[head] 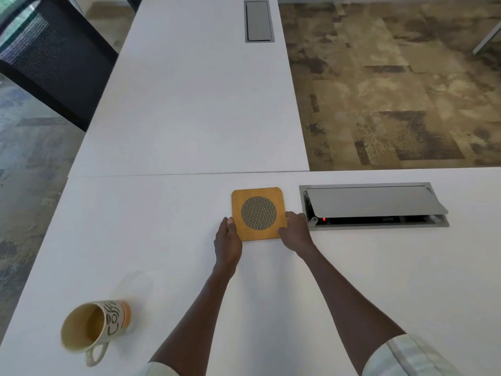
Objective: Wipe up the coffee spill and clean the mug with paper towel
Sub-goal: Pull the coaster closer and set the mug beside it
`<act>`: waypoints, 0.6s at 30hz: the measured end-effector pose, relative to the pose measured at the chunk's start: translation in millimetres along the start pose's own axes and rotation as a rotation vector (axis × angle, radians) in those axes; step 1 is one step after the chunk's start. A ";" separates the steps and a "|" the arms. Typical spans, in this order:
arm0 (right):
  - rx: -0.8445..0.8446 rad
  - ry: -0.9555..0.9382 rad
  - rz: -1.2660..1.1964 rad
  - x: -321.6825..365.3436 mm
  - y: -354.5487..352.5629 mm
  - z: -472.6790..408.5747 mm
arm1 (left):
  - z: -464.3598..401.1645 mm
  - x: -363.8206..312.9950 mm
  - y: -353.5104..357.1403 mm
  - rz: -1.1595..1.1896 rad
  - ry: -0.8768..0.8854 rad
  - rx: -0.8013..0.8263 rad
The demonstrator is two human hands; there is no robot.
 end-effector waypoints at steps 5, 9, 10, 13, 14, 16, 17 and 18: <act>0.037 0.031 -0.061 -6.2 1.3 16.8 | 13.8 1.1 -5.6 0.074 -0.084 0.034; 0.017 0.052 -0.128 -16.7 2.8 44.9 | 36.8 6.2 -14.2 0.090 -0.043 0.055; 0.003 0.056 -0.139 -18.7 2.8 53.0 | 43.7 8.7 -16.4 0.089 -0.034 0.058; -0.041 0.039 -0.153 -22.8 2.9 77.3 | 68.0 19.0 -23.7 0.070 -0.025 0.057; -0.049 0.029 -0.154 -23.7 3.2 86.2 | 77.4 21.9 -26.8 0.065 -0.019 0.052; -0.057 0.009 -0.153 -26.1 6.1 104.6 | 95.0 27.7 -33.1 0.044 -0.005 0.035; -0.058 0.003 -0.153 -28.1 8.5 113.8 | 103.5 31.0 -36.6 0.040 -0.002 0.027; -0.057 0.000 -0.154 -30.5 11.3 123.5 | 111.4 34.6 -39.5 0.036 -0.005 0.021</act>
Point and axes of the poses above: each hand's wrist, its own z-axis away from the middle knuckle, its own y-axis out of the palm, x = y × z, the point moved 4 cm from there along -z, towards the middle knuckle, and after that the axes turned 1 degree about x, right-handed, at the moved point
